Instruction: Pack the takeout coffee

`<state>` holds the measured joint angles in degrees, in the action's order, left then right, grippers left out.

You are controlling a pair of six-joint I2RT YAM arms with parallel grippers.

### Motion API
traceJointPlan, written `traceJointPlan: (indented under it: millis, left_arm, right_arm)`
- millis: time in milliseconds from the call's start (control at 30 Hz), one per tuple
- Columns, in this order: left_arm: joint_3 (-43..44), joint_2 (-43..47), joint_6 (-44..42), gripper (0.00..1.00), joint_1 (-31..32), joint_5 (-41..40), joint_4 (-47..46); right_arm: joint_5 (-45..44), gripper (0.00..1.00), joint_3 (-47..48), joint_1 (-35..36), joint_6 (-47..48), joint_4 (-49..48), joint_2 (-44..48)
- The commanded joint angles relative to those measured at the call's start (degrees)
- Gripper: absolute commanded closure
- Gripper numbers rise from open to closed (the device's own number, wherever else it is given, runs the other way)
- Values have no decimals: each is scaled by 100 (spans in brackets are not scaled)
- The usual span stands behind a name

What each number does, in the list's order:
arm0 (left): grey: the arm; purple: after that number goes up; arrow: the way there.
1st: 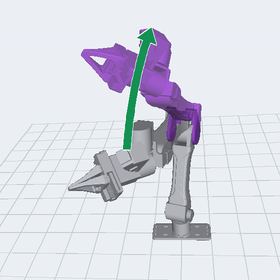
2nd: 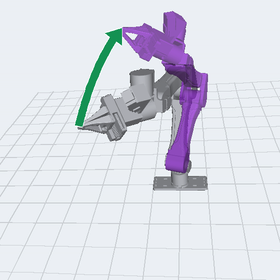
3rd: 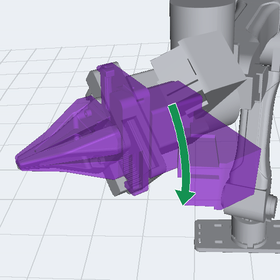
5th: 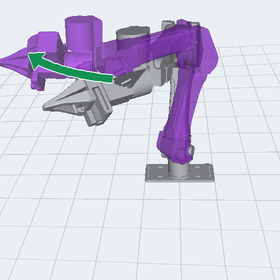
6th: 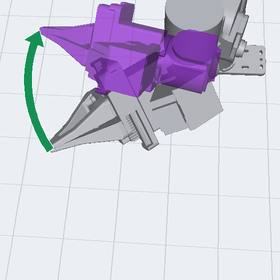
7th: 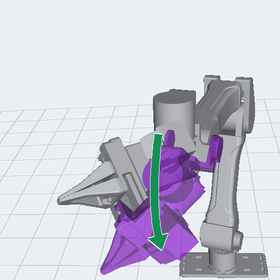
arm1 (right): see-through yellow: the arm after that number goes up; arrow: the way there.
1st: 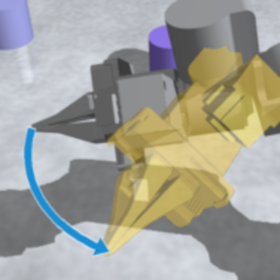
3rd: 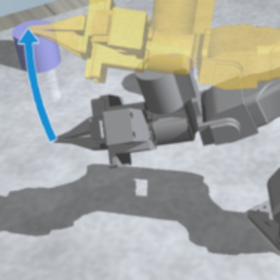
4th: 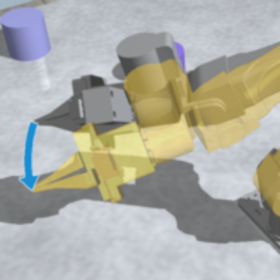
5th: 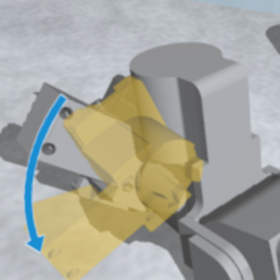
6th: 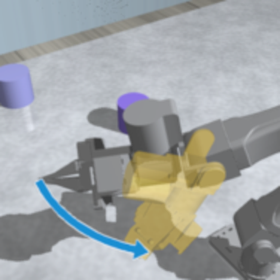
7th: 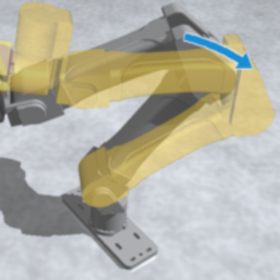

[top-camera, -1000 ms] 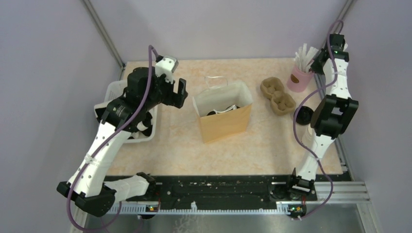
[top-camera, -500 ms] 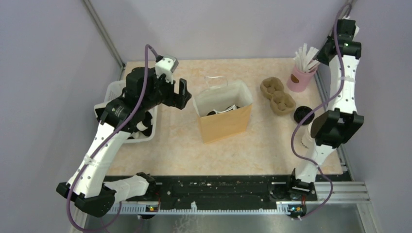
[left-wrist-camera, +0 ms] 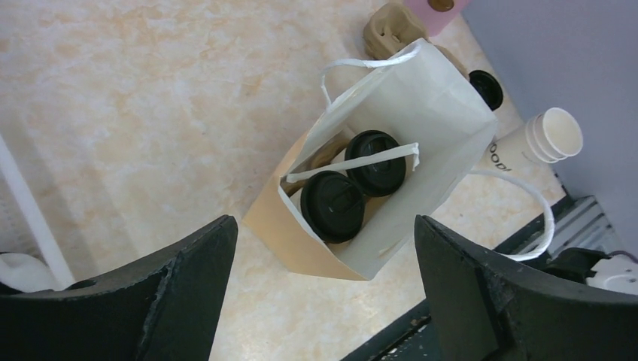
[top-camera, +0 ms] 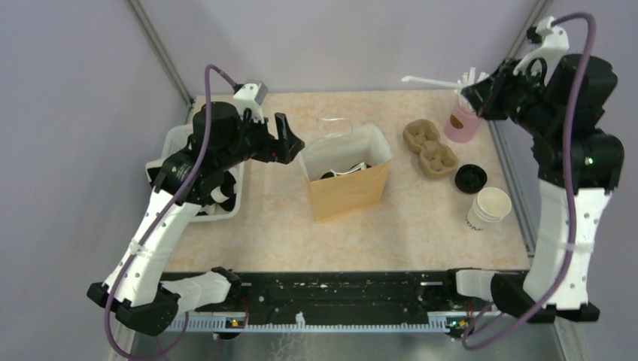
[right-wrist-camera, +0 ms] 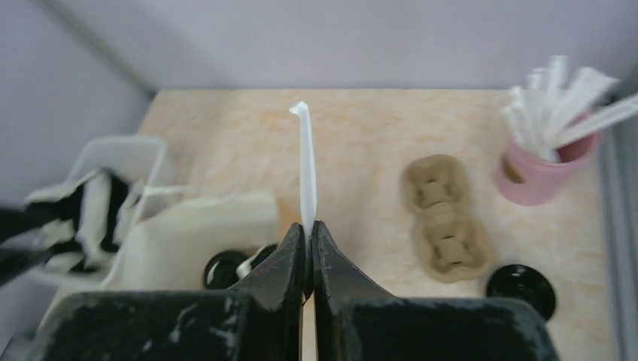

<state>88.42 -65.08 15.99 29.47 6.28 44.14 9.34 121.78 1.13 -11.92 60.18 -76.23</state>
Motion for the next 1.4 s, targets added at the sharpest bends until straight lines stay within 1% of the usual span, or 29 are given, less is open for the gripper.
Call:
traceJointPlan:
  millis: [0,133,233,367,500,633,700,733,800,900,1033,1167,1267,1367]
  left_arm:
    - [173,-46,844,6,-51,297,-121]
    - [260,-36,1199,5,-120,434,97]
    - [274,27,1384,4,-159,468,220]
    - [195,114,1638,2,-182,486,221]
    - [109,101,1772,1,-195,624,151]
    - [37,102,1792,1,-196,716,66]
    - [-1,140,1778,1,-196,707,-5]
    - [-19,163,1755,1,-190,699,-44]
    - [-83,217,1640,1,-194,675,-114]
    - [-244,293,1389,1,-189,527,-129]
    - [-436,358,1032,1,-200,414,-221]
    - [-502,289,610,1,-200,321,-352]
    - [-451,167,327,1,-203,314,-399]
    - [-455,76,85,1,-204,307,-450]
  right_arm:
    - [2300,100,-698,389,218,188,473]
    - [2465,100,-940,655,167,425,712]
    - [2367,100,-871,996,162,761,723]
    - [1787,100,-752,1582,216,1349,598]
    - [883,100,-567,2021,323,1580,292]
    - [279,100,3,2406,384,1775,-292]
    - [47,100,337,2732,391,1934,-665]
    - [-96,100,504,2980,394,2010,-839]
    - [-285,100,661,3253,380,2136,-1145]
    - [-602,100,903,3514,317,2408,-1612]
    - [-1008,100,1068,3775,155,2572,-1948]
    - [-954,100,800,3857,278,2579,-1826]
    - [-730,100,472,3927,373,2586,-1746]
    - [-738,100,359,3959,409,2578,-1912]
